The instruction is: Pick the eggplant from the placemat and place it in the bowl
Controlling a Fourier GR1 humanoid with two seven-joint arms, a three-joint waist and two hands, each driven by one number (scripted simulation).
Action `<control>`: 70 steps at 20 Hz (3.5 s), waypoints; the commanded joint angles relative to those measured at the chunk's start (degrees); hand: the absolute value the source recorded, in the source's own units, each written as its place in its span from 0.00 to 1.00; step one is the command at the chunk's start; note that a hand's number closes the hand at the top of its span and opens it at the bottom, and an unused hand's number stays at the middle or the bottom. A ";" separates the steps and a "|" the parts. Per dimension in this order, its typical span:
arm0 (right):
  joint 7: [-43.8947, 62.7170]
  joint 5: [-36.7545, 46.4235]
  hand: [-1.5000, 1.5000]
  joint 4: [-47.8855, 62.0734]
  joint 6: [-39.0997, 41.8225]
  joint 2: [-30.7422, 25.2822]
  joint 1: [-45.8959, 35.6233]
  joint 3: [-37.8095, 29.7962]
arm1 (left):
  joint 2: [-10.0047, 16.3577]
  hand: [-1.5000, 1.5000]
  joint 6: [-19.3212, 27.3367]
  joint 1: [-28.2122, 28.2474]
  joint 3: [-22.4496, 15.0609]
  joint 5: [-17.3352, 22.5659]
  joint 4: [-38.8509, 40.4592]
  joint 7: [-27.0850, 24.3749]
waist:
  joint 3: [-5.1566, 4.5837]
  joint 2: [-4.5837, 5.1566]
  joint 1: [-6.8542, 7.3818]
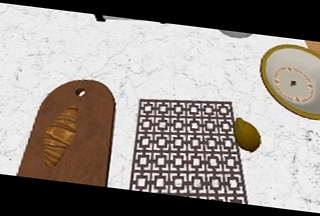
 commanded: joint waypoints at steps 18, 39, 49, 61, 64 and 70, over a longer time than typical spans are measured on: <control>-21.69 -12.62 1.00 7.36 20.10 -9.25 -2.34 -11.72 | -0.58 0.50 -2.64 -7.53 -3.38 -0.72 3.58 0.43 | -0.92 0.42 7.06; -6.62 -3.45 1.00 3.30 13.15 10.41 -12.25 -1.79 | -3.94 0.50 -2.92 -5.58 -4.49 -3.56 7.04 -4.75 | -1.05 0.14 7.72; 4.38 -1.54 0.00 13.09 1.03 22.57 -12.50 -3.58 | -2.74 0.50 -2.22 -8.68 -4.59 -2.97 1.96 3.40 | -0.94 0.25 8.16; -3.22 -16.41 0.00 16.74 2.44 21.25 -13.34 -19.18 | -2.65 0.50 -2.62 -9.74 -3.59 -3.04 3.64 2.14 | -0.83 0.51 7.77; -2.36 -19.61 0.00 18.25 1.44 18.87 -13.12 -22.73 | -3.44 0.50 -3.63 -7.77 -4.48 -2.54 1.93 1.95 | -0.72 0.93 8.81; 1.28 -24.23 0.00 20.96 6.34 10.89 -10.98 -27.51 | -1.63 0.50 -4.27 -7.72 -2.64 -2.08 1.82 1.68 | -0.61 1.21 9.18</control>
